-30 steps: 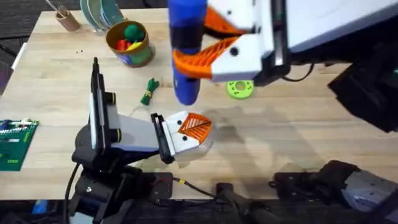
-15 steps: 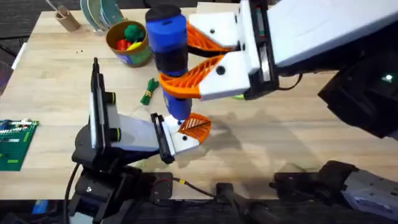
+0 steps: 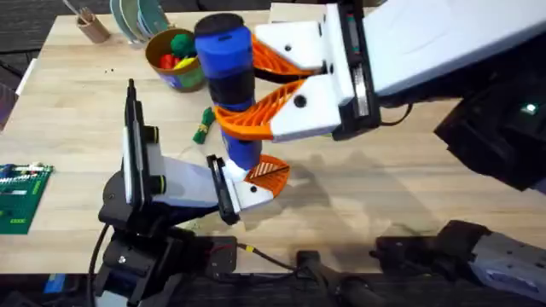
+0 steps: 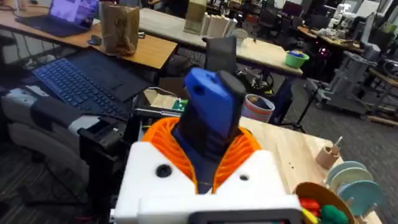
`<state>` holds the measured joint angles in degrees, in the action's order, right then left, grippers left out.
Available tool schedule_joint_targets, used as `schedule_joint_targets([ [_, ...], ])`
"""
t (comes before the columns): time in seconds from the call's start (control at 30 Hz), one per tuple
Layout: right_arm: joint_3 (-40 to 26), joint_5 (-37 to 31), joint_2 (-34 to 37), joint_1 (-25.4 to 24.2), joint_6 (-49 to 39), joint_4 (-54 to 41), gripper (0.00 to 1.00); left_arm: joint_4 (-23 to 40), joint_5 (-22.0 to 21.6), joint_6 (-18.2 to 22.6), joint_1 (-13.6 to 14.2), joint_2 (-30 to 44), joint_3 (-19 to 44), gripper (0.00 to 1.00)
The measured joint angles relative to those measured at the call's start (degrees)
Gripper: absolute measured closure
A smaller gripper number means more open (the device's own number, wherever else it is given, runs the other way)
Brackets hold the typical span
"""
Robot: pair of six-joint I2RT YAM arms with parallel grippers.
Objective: Pick up the gripper from the table and insert it into the empty holder that is missing its gripper. Then pick up a screw, insert it into the mounting hole, and use the screwdriver to tighten it. Finally, clean up the table by picking up the vegetable and placing it into the bucket.
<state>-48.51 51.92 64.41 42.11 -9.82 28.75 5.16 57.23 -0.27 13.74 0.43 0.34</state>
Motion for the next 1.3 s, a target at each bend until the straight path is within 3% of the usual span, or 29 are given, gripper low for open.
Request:
schedule_joint_targets([
  [1.3,0.0,0.0,2.5,0.5,0.8,1.1,0.906,0.0,0.0,-0.2,0.0,0.0,0.0,0.989],
])
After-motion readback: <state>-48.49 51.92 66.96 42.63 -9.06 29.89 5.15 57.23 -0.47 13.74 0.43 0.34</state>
